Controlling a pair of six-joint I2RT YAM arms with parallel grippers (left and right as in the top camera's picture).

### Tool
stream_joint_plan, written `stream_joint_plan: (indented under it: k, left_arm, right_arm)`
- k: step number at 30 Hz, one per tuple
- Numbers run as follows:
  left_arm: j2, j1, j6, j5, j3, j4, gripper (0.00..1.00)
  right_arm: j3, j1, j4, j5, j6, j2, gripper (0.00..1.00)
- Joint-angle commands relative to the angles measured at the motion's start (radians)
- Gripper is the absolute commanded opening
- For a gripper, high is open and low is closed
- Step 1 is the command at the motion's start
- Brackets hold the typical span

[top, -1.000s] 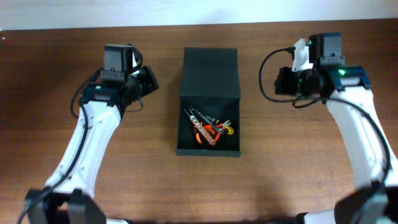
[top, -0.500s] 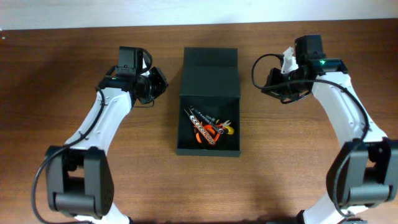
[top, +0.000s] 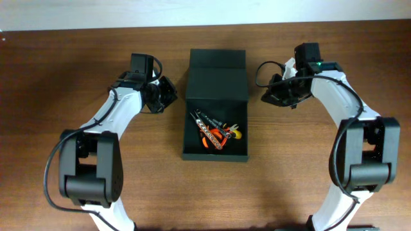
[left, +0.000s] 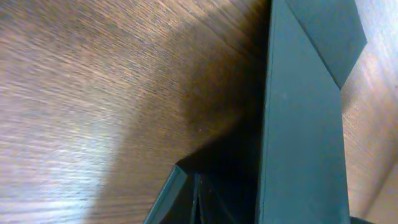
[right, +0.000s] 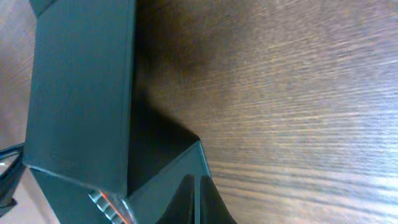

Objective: Pack container
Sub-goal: 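Grip the lid edges with both grippers and tilt it forward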

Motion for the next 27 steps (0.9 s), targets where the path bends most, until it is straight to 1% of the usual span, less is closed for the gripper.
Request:
stream_joint_plan:
  k: [1,8,22,27]
  left_arm:
    - [0.054,0.004,-0.026,0.077,0.019,0.023,0.02]
    - [0.101,0.004,-0.045,0.130,0.019,0.068,0.02]
    - [0.117,0.003,-0.093,0.142,0.019,0.142,0.02]
    - [0.153,-0.001,-0.118,0.195,0.019,0.192,0.02]
  right_arm:
    - [0.024,-0.004,0.021,-0.061,0.033,0.026,0.04]
    - [0.024,0.007,0.080,-0.072,0.084,0.069,0.04]
    - [0.024,0.058,0.250,-0.144,0.208,0.169,0.04]
    - [0.024,0.065,0.286,-0.147,0.211,0.175,0.04]
